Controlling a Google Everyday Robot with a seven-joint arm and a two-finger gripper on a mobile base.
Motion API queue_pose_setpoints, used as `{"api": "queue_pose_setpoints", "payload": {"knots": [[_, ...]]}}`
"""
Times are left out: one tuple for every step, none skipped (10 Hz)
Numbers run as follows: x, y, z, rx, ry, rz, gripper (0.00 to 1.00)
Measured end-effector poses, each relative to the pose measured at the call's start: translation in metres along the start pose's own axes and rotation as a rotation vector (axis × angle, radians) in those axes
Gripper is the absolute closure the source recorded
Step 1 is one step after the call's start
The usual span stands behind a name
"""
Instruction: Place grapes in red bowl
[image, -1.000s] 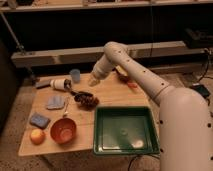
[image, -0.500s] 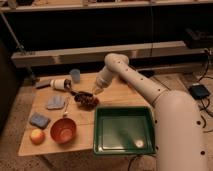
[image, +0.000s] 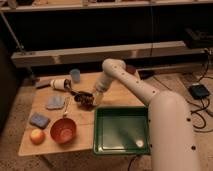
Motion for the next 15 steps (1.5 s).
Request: {"api": "queue_pose_setpoints", "payload": {"knots": [[-0.002, 0.001, 0.002, -0.006, 0.003, -0.016, 0.20], [-0.003, 0.006, 0.007, -0.020, 0.015, -0.033, 0.20], [-0.001, 0.009, 0.012, -0.028, 0.022, -0.037, 0.20], [0.001, 0.011, 0.015, -0.032, 0.028, -0.040, 0.20], [0.004, 0.012, 0.023, -0.029, 0.032, -0.038, 0.20], [0.007, 0.010, 0.028, -0.026, 0.030, -0.028, 0.21], [0.008, 0.008, 0.032, -0.025, 0.024, -0.014, 0.27], [0.009, 0.006, 0.036, -0.026, 0.020, -0.009, 0.36], [0.009, 0.004, 0.038, -0.026, 0.011, -0.001, 0.47], [0.008, 0.002, 0.039, -0.025, 0.002, 0.001, 0.56], [0.007, 0.001, 0.040, -0.026, -0.004, 0.001, 0.65], [0.006, 0.000, 0.041, -0.028, -0.008, 0.000, 0.77], [0.005, 0.000, 0.043, -0.031, -0.007, -0.003, 0.87], [0.004, 0.001, 0.044, -0.033, -0.003, -0.005, 0.94], [0.003, 0.002, 0.044, -0.034, 0.000, -0.004, 0.99]]}}
